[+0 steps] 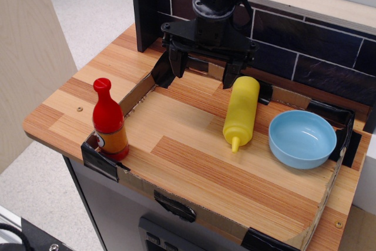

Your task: Topple hot sauce bottle

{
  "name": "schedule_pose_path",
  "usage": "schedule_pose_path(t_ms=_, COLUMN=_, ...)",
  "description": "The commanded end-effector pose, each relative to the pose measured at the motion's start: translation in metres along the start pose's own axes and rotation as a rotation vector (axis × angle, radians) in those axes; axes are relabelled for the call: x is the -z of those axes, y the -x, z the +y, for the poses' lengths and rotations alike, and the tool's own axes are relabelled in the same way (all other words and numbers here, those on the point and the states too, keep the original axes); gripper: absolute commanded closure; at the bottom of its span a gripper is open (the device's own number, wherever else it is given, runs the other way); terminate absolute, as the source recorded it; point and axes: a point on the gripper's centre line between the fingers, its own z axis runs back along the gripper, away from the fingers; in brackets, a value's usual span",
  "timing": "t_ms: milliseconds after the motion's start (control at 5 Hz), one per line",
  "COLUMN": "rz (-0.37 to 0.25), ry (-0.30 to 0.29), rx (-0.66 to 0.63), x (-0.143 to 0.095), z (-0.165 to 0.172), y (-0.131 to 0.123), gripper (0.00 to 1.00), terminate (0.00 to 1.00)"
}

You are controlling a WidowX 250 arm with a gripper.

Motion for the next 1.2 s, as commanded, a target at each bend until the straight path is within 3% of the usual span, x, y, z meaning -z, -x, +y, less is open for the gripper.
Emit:
schedule_pose_path(t_ms=0, rz=0.0, ry=0.0, rx=0.0, x=0.0, z=0.0, y=0.0, gripper=0.0, terminate=0.0)
schedule_pose_path(t_ms=600, rz=0.038, ry=-0.075, rx=0.247, x=-0.048, z=0.068, y=0.01, gripper=0.0, terminate=0.0)
schedule_pose_path(t_ms=800, rz=0.067, ry=-0.091, rx=0.366, x=-0.051, z=0.08, y=0.022, gripper=0.0, terminate=0.0)
schedule_pose_path(t_ms=1000, rz=0.064, ry=-0.06, rx=0.401, x=-0.054, z=0.084, y=0.034, gripper=0.0, terminate=0.0)
